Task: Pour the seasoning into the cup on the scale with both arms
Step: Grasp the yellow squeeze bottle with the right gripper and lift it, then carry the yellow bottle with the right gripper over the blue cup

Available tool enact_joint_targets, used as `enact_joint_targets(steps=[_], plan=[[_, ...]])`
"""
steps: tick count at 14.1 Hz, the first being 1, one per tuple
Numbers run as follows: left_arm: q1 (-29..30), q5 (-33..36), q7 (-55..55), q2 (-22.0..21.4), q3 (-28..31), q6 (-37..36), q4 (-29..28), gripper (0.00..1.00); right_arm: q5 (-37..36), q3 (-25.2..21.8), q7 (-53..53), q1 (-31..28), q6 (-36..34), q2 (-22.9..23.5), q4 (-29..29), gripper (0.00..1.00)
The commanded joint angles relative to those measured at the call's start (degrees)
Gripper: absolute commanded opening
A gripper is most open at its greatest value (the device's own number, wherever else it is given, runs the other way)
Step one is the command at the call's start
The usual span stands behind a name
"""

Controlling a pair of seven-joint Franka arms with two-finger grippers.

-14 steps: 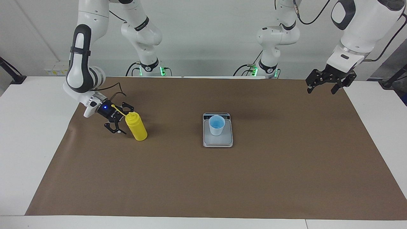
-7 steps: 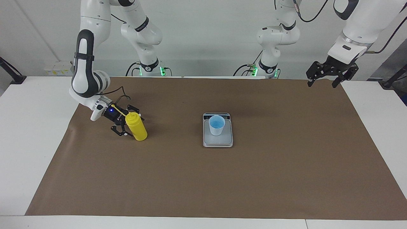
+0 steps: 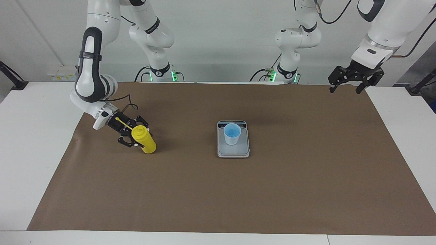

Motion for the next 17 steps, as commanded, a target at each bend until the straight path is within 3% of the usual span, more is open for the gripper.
enact_joint_targets(steps=[1, 7, 10, 14, 17], plan=[[0.6, -0.9, 0.3, -0.3, -0.1, -1.0, -0.2, 1.0, -1.9, 0.4, 2.2, 3.4, 3.5, -2.4, 2.1, 0.0], [0.7, -0.9, 0.2, -0.3, 0.1, -1.1, -0.2, 1.0, -23.0, 0.5, 12.9, 10.9, 9.4, -3.5, 12.8, 0.0], [0.7, -0.9, 0.2, -0.4, 0.0, -1.1, -0.2, 1.0, -30.0, 0.5, 21.0, 17.3, 18.0, -3.4, 13.4, 0.0], [0.7, -0.8, 0.2, -0.4, 0.1, -1.1, -0.2, 1.0, -39.6, 0.5, 33.2, 22.7, 22.9, -3.0, 13.4, 0.0], [0.7, -0.8, 0.2, -0.4, 0.1, -1.1, -0.2, 1.0, -60.8, 0.4, 49.6, 27.7, 24.7, -2.5, 13.5, 0.0]])
